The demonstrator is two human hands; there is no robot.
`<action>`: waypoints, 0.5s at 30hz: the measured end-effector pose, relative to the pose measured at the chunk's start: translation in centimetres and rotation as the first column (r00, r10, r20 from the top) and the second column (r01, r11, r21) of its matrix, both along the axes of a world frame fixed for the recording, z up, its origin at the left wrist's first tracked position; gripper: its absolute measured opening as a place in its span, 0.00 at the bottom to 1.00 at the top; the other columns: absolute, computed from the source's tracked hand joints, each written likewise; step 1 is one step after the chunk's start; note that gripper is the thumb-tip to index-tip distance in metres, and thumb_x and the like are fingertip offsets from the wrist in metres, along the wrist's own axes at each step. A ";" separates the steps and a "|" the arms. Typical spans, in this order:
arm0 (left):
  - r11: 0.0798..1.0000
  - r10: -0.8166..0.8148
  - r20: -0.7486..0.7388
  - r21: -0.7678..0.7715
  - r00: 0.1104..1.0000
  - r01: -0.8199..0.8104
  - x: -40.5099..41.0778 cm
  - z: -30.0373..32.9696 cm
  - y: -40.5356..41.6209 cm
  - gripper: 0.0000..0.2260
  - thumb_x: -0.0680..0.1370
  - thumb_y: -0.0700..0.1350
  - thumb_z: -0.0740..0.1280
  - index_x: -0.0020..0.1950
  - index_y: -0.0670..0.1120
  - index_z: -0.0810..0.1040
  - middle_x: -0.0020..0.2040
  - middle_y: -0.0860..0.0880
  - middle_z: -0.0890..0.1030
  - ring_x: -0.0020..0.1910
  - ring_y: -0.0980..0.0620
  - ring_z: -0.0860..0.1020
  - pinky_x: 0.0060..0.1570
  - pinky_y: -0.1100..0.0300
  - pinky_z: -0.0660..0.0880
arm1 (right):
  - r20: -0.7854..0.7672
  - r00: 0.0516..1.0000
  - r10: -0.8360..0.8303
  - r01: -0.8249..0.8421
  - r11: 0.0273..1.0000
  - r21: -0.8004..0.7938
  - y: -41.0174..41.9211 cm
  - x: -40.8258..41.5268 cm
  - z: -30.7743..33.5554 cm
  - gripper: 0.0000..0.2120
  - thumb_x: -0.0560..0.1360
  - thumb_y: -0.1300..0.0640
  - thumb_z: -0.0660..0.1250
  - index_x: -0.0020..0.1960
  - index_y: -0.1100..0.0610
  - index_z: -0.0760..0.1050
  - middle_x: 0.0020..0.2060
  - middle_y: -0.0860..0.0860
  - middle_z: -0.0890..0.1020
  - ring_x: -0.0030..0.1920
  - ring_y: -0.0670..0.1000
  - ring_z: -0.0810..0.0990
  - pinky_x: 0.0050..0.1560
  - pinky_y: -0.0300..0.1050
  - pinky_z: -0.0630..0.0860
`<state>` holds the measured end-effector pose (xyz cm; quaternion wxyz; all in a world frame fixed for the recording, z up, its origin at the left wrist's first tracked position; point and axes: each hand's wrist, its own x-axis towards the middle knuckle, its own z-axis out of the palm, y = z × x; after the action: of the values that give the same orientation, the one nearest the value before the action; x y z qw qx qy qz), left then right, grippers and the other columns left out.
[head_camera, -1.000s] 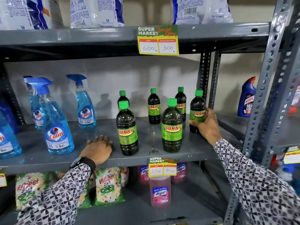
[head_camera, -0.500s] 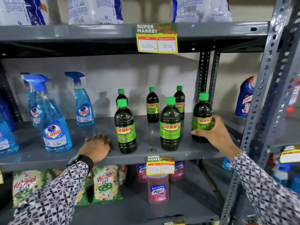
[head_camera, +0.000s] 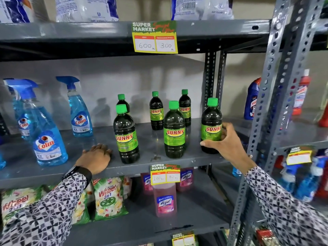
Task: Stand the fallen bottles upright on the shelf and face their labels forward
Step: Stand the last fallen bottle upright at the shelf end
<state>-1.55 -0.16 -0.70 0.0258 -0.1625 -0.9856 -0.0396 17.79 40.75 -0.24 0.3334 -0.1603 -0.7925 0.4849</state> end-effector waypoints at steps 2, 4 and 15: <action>1.000 0.006 0.005 0.022 1.000 -0.007 0.3 0.2 0.1 0.23 0.86 0.50 0.49 0.80 0.45 0.63 0.83 0.44 0.60 0.83 0.45 0.57 0.80 0.42 0.55 | 0.003 1.000 -0.009 0.009 1.000 0.006 -0.1 0.1 -0.1 0.45 0.58 0.50 0.89 0.66 0.47 0.66 0.56 0.44 0.82 0.58 0.48 0.84 0.64 0.56 0.81; 1.000 0.002 0.011 0.020 1.000 -0.002 0.3 0.2 0.0 0.23 0.86 0.50 0.49 0.80 0.46 0.64 0.83 0.44 0.60 0.83 0.45 0.57 0.80 0.41 0.55 | 0.003 1.000 -0.005 0.005 1.000 0.007 -0.3 0.4 0.0 0.46 0.57 0.47 0.89 0.67 0.47 0.67 0.57 0.44 0.83 0.59 0.48 0.84 0.65 0.56 0.81; 0.738 0.196 -0.281 0.673 0.939 0.047 4.8 0.3 -0.2 0.15 0.80 0.47 0.66 0.66 0.51 0.83 0.61 0.42 0.86 0.59 0.38 0.83 0.60 0.49 0.78 | -0.440 0.855 -0.276 0.419 0.867 0.269 -7.7 2.9 0.2 0.14 0.79 0.50 0.73 0.56 0.57 0.73 0.50 0.49 0.75 0.50 0.52 0.74 0.53 0.55 0.76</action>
<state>3.20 -0.40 -0.42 0.2505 -0.1063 -0.8915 -0.3622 20.73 33.07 -0.02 0.5897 -0.1414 -0.7420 0.2858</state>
